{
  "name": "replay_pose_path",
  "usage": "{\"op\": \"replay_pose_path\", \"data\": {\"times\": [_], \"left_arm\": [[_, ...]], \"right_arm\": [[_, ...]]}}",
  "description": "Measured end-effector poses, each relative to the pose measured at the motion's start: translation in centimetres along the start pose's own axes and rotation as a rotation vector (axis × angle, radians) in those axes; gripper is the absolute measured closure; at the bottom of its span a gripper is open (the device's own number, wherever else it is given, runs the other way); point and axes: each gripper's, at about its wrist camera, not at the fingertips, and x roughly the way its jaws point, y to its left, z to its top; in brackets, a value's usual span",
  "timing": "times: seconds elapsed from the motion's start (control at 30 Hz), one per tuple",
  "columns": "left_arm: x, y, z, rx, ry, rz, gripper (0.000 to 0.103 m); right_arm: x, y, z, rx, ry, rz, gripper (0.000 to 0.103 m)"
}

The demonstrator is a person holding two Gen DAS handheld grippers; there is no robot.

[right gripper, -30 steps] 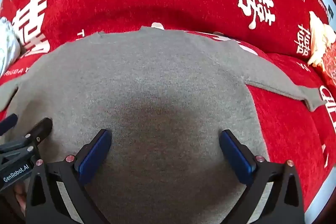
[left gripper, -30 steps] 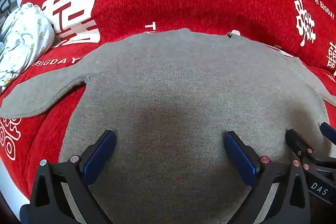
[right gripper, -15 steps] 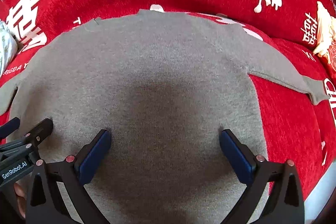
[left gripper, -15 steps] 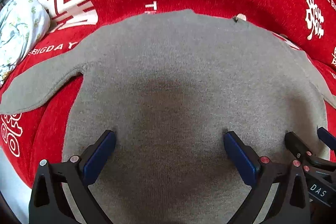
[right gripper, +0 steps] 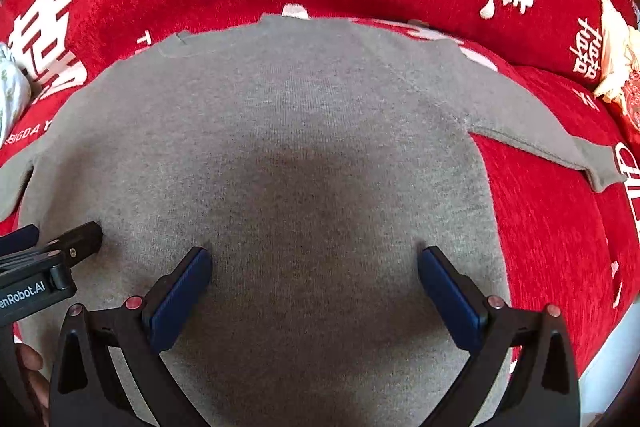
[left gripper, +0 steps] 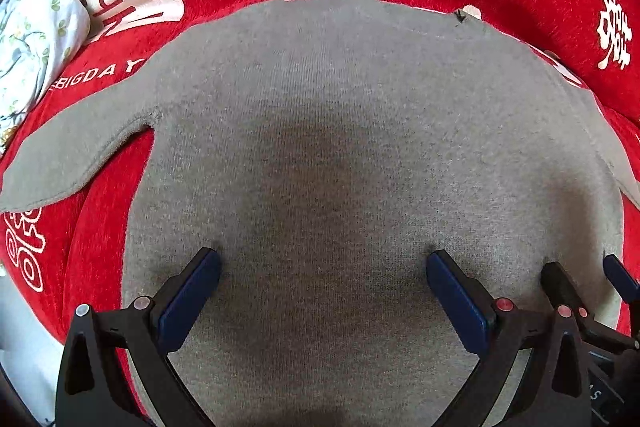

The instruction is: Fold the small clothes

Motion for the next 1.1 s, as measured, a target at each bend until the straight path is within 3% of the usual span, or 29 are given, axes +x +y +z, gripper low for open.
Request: {"op": "replay_pose_path", "data": {"times": [0.17,0.37,0.47,0.63,0.9,1.1], "left_arm": [[-0.1,0.0,-0.2,0.002,-0.014,0.005,0.0],[-0.4,-0.1,-1.0,-0.004,-0.081,0.009,0.0],[-0.4,-0.1,-0.9,-0.012,-0.067,0.01,0.0],[-0.2,-0.2,-0.5,-0.015,-0.019,0.011,0.0],[-0.5,-0.3,-1.0,-0.025,0.002,0.022,0.0],[-1.0,-0.3,-1.3,-0.05,0.037,0.025,0.0]], "right_arm": [[0.2,0.0,0.4,-0.019,0.067,0.003,0.0],[-0.2,0.2,-0.5,-0.025,0.008,-0.001,0.0],[-0.6,0.6,-1.0,-0.038,-0.025,-0.021,0.0],[-0.3,0.4,-0.4,-0.05,0.037,0.016,0.0],[-0.1,0.5,0.4,-0.082,0.098,0.007,0.0],[-1.0,0.6,0.4,-0.096,0.081,0.027,0.0]]}}
